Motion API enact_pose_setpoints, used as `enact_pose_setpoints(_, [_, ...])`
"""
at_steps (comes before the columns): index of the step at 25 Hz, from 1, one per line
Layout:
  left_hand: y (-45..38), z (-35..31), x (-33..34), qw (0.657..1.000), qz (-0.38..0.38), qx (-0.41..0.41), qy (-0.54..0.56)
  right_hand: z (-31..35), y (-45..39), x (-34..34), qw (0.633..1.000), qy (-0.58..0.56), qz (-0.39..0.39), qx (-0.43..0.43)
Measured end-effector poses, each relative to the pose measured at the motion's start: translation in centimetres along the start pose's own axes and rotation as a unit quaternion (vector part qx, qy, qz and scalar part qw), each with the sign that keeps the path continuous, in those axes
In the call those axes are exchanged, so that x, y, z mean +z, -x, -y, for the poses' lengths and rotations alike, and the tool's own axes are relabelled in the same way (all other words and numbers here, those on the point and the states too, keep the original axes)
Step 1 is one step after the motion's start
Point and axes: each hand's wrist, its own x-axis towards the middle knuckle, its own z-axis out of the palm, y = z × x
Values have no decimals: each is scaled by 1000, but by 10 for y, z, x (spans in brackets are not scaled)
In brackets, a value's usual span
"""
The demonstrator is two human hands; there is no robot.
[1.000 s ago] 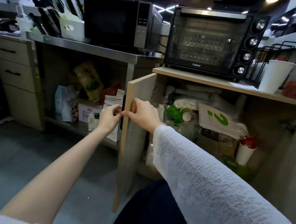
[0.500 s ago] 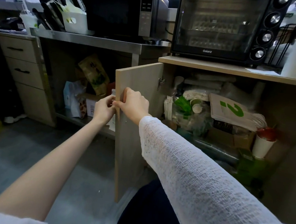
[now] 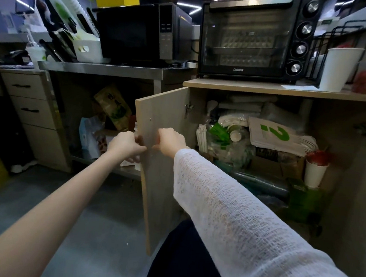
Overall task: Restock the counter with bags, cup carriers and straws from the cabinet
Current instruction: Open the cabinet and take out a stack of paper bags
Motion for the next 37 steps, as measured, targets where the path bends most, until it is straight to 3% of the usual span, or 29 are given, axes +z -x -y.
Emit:
enact_pose_setpoints(5, [8,-41,6,985,95,-8,-142,-55,13,-12,996,54,32,64])
enact_pose_setpoints(14, [-28,-129,88,964,121,179,-154,-185,34,-40,978,4,12,207])
enact_pose_setpoints(16, [-40,-150,110,960,124,214,-135,-216,35,-42,969,-35,-3,244])
enact_pose_setpoints(19, [-64,-177,144,947,189,240,-99,-261,31,-40,941,-129,-31,311])
enact_pose_setpoints(27, [-133,-228,241,934,286,212,-29,-362,30,-40,868,-285,-44,405])
enact_pose_setpoints(30, [-154,-242,270,932,325,157,-6,-395,24,-30,846,-320,-62,423])
enact_pose_setpoints(37, [-220,-261,339,910,356,54,207,-458,-6,3,796,-417,-28,437])
